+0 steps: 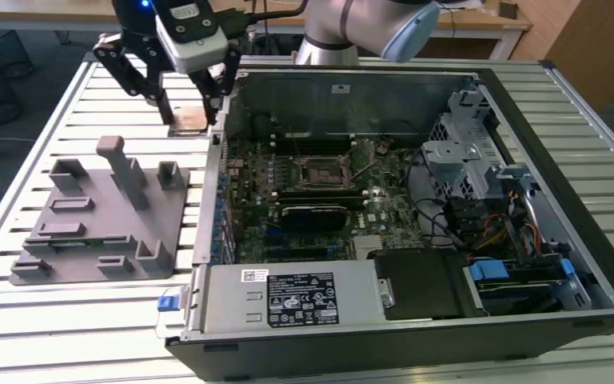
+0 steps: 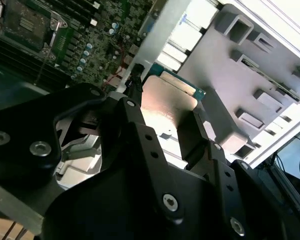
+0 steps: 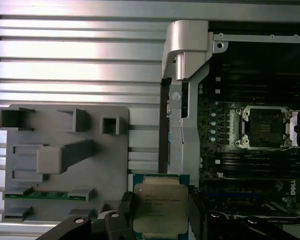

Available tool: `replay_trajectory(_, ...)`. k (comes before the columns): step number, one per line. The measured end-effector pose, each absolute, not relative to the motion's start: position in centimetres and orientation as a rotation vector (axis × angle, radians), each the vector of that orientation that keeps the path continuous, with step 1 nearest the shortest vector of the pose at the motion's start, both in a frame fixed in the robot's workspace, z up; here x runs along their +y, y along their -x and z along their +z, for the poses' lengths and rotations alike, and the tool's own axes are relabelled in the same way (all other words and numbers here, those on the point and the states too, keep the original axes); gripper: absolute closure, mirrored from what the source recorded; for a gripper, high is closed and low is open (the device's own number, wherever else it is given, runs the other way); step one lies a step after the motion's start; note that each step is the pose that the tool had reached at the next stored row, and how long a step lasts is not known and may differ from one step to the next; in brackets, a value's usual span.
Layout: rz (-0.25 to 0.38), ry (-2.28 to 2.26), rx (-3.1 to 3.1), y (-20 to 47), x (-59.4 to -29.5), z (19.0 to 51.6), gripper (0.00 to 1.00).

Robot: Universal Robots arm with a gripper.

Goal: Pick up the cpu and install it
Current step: 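Pick up the cpu and move it towards the insertion slot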

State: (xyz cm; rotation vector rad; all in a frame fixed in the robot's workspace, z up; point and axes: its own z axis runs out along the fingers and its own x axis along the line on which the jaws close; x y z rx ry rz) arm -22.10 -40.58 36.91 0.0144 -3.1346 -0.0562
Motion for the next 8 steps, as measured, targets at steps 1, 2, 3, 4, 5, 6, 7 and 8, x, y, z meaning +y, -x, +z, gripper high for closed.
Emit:
replay_trajectory(1,-0.056,-0.014,-3.135,21.7,-40.6,36.9,0.47)
replay_trajectory(2,-0.056,-0.014,-3.135,21.4,-40.6,36.9,0.47)
replay_trajectory(3,-0.056,-0.014,-3.135,21.0,-40.6,36.9,0.47)
replay_trajectory(4,-0.056,-0.014,-3.135,20.6,-40.6,36.9,0.47)
replay_trajectory(5,-0.056,-0.014,-3.134,20.2,-40.6,36.9,0.47)
replay_trajectory(6,-0.056,-0.014,-3.135,19.9,-40.6,36.9,0.47)
replay_trajectory(7,-0.056,-0.014,-3.135,19.5,-40.6,36.9,0.47)
replay_trajectory(8,-0.056,-0.014,-3.135,19.1,-40.6,36.9,0.47)
